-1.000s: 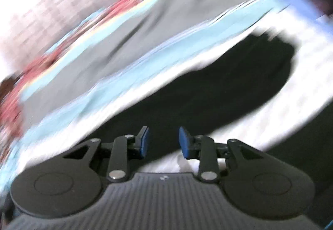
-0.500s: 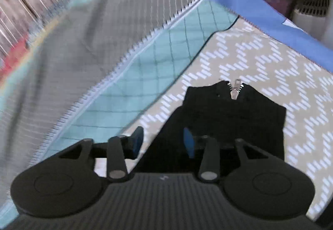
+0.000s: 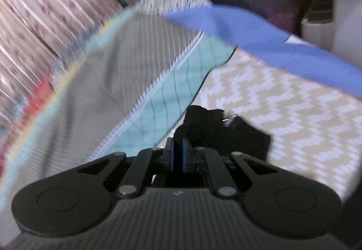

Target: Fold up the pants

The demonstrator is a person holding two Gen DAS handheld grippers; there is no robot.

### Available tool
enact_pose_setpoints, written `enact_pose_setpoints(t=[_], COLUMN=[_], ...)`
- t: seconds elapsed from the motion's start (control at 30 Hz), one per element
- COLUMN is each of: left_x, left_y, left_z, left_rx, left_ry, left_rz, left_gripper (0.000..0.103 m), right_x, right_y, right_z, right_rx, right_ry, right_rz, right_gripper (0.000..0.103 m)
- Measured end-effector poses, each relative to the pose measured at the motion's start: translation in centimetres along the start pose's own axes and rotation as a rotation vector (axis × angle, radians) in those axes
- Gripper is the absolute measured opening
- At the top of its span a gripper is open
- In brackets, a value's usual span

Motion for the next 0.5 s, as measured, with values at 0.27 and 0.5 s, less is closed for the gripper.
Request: enact_pose_setpoints(t=[0.27, 0.5], left_x=[-2.4, -6.2], left_y=[-4.6, -5.3], left_z=[1.3, 1.7], left_rx=[-0.037, -0.051], left_ry=[-0.005, 0.005], left_rz=[-0.028, 0.036], left_gripper=[0.016, 0.017], right_x=[-1.8, -8.8], right_y=[-15.2, -20.2], right_z=[-7.6, -18.3], right_rx=[0.090, -0.001], right_ry=[0.033, 0.231], right_rz=[-0.103, -0.087], right_gripper=[0.009, 0.010])
Point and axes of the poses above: each gripper's, at about its wrist camera, not at the fingertips, and y roughly the way its jaws point, z to its left, x to its top, the point moved 1 cm from there along y, roughly the way its jaws point, and after that the axes turned 6 degrees about x, right-handed, at the moved point
